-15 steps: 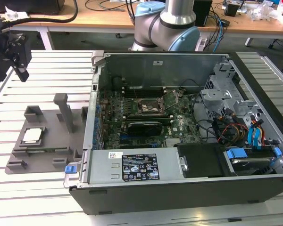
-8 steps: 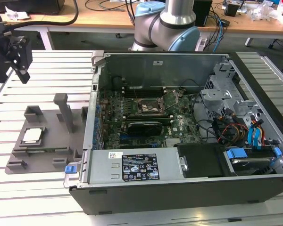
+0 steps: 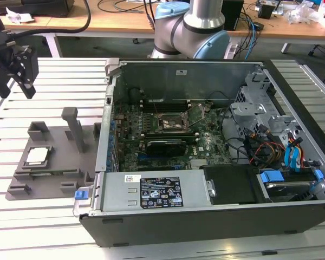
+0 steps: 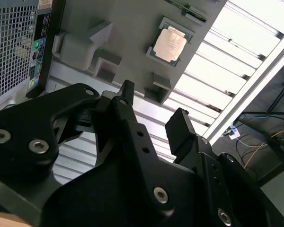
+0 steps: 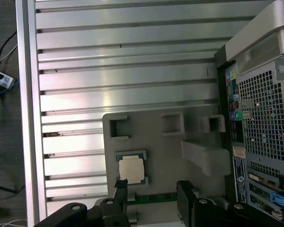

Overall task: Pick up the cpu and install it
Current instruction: 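Pick up the cpu and move it towards the insertion slot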

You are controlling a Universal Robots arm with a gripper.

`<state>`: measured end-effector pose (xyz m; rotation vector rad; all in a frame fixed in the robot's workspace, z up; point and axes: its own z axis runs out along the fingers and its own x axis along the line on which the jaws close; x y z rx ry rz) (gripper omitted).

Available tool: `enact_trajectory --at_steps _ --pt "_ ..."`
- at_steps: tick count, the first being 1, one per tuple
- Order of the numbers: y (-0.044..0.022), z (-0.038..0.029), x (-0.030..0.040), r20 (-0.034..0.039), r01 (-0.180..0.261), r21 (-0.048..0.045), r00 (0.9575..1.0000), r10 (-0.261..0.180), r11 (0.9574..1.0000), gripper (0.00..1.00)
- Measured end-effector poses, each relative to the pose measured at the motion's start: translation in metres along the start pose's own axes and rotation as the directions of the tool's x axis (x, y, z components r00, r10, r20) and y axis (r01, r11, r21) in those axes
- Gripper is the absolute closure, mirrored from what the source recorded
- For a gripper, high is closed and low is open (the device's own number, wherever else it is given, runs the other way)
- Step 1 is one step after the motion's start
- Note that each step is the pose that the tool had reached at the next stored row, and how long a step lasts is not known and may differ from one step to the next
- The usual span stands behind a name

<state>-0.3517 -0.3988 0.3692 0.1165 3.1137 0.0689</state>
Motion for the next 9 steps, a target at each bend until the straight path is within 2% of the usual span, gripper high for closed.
enact_trajectory --at_steps 9 --pt "-0.0003 0.0061 0.0001 0.0001 0.000 0.0000 1.0000 0.000 1.0000 0.46"
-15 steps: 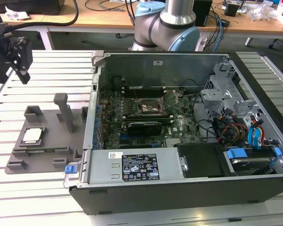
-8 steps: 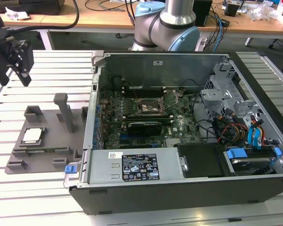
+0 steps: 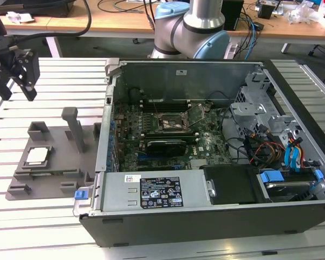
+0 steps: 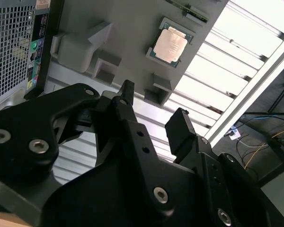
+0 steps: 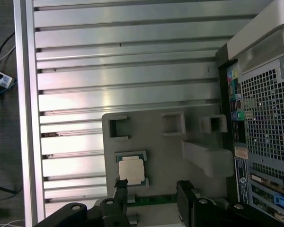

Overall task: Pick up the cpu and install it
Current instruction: 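Pick up the cpu and move it towards the insertion slot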

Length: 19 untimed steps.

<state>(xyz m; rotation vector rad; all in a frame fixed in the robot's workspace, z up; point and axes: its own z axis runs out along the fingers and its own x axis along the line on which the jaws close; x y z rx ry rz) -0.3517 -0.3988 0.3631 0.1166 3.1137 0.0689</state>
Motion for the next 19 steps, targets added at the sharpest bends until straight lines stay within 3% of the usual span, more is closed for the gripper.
enact_trajectory --at_steps 19 --pt "-0.0005 0.0109 0.0002 -0.0001 0.000 0.0000 1.0000 0.000 1.0000 0.46"
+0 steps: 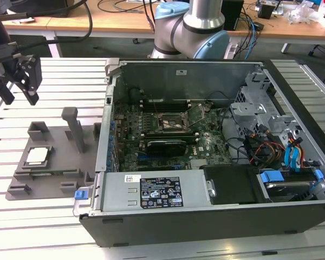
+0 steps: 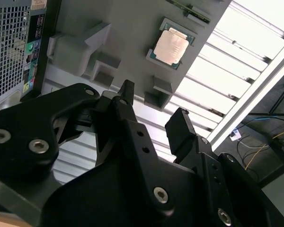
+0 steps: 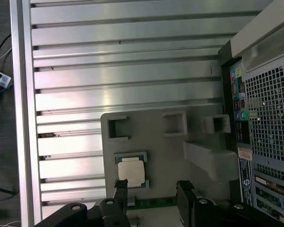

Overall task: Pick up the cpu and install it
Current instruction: 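Pick up the cpu and move it towards the insertion slot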

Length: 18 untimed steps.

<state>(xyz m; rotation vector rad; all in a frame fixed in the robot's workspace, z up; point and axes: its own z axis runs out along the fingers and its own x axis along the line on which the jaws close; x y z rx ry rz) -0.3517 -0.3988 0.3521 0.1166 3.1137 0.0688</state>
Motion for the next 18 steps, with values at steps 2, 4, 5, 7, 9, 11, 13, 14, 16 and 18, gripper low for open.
enact_trajectory --at_steps 2,4,5,7,9,11,13,14,16,18 --pt "-0.0001 0.0017 0.0000 0.0000 0.000 0.0001 1.0000 0.000 1.0000 0.46" --pt "-0.0001 0.0026 0.0001 0.0001 0.000 0.0000 1.0000 0.000 1.0000 0.46" --pt "-0.0001 0.0031 0.0001 0.0000 0.000 0.0000 1.0000 0.000 1.0000 0.46" --pt "-0.0002 0.0040 0.0001 0.0000 0.000 0.0000 1.0000 0.000 1.0000 0.46" --pt "-0.0003 0.0054 0.0001 0.0000 0.000 0.0000 1.0000 0.000 1.0000 0.46" --pt "-0.0003 0.0069 0.0002 0.0000 0.000 0.0000 1.0000 0.000 1.0000 0.46" --pt "-0.0003 0.0076 0.0002 0.0000 0.000 0.0000 1.0000 0.000 1.0000 0.46" --pt "-0.0004 0.0082 0.0002 0.0000 0.000 0.0000 1.0000 0.000 1.0000 0.46" --pt "-0.0004 0.0095 0.0002 0.0000 0.000 0.0000 1.0000 0.000 1.0000 0.46" --pt "-0.0005 0.0109 0.0003 0.0000 0.000 0.0000 1.0000 0.000 1.0000 0.46"
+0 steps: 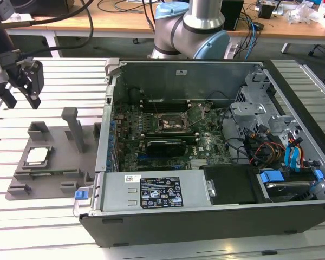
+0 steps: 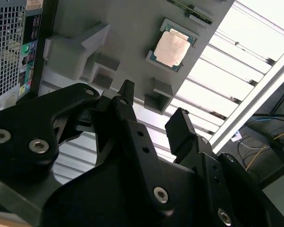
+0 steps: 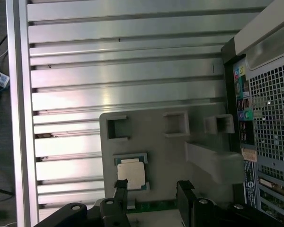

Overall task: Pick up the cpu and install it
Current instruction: 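Pick up the cpu and move it towards the insertion slot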

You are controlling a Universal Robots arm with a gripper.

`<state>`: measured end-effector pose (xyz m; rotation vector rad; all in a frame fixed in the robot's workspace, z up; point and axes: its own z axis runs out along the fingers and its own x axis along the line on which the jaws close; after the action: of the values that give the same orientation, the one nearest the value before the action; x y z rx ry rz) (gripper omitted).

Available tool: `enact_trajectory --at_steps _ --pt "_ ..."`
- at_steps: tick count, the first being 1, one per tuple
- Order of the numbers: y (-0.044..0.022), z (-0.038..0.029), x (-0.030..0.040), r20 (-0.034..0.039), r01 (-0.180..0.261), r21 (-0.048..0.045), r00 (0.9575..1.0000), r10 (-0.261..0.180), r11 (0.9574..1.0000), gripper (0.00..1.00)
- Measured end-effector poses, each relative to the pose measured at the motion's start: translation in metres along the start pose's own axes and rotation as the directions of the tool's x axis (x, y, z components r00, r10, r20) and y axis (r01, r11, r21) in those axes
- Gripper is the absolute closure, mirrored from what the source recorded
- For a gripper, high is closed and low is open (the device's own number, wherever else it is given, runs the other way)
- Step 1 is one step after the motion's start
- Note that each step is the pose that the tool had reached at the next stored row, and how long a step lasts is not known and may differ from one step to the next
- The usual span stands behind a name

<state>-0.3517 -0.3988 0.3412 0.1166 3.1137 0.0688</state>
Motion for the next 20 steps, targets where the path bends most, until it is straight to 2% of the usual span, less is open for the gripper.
enact_trajectory --at_steps 9,20 --pt "-0.0002 0.0047 0.0001 0.0000 0.000 0.0000 1.0000 0.000 1.0000 0.46" --pt "-0.0007 0.0157 0.0004 0.0000 0.000 0.0000 1.0000 0.000 1.0000 0.46"
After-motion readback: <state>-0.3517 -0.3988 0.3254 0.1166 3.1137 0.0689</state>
